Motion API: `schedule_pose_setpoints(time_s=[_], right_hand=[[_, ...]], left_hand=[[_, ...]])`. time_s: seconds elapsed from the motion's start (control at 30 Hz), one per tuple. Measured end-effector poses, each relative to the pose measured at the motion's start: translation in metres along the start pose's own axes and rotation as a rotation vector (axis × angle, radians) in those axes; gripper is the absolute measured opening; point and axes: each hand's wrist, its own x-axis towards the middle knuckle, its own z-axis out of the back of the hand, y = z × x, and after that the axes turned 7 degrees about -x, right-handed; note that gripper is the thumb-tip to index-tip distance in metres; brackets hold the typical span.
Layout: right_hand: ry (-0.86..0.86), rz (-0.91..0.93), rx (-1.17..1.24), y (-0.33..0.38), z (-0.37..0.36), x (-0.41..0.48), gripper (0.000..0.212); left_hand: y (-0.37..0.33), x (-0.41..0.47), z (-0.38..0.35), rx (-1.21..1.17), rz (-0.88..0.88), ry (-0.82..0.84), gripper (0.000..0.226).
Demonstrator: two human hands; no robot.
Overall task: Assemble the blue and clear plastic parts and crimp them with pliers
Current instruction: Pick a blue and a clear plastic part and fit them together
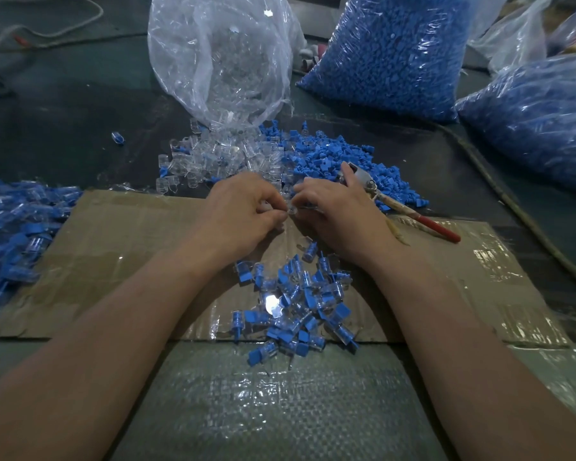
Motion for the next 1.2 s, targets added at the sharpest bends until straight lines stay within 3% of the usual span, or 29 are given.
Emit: schedule_pose_setpoints(time_s=[0.4,0.47,0.6,0.77,0.9,1.2], right_hand=[[-0.037,0.029,0.124,0.005,0.008,-0.004,0.024],[-0.057,0.008,0.176,0.005,0.008,-0.004,0.027],[-0.123,0.004,0.309,0.009,0.011,-0.006,0.036],[-0.135,-0.025,0.366,0.013,0.013,-0.008,0.037],[-0.193,-0.04,0.394,0.015,0.013,-0.01,0.038],[-0.273,-0.049,0.49,0.019,0.013,-0.011,0.029]], left_hand=[[0.002,0.002,-0.001,-0.04,-0.003,0.006,0.011],[0.0,0.001,0.0,-0.177,0.057,-0.007,0.006],[-0.01,-0.002,0.005,-0.551,0.192,-0.024,0.018],[-0.017,-0.005,0.006,-0.763,0.309,0.017,0.006],[-0.013,-0.004,0.007,-0.965,0.439,0.013,0.012],[-0.007,-0.001,0.004,-0.956,0.374,-0.016,0.014]])
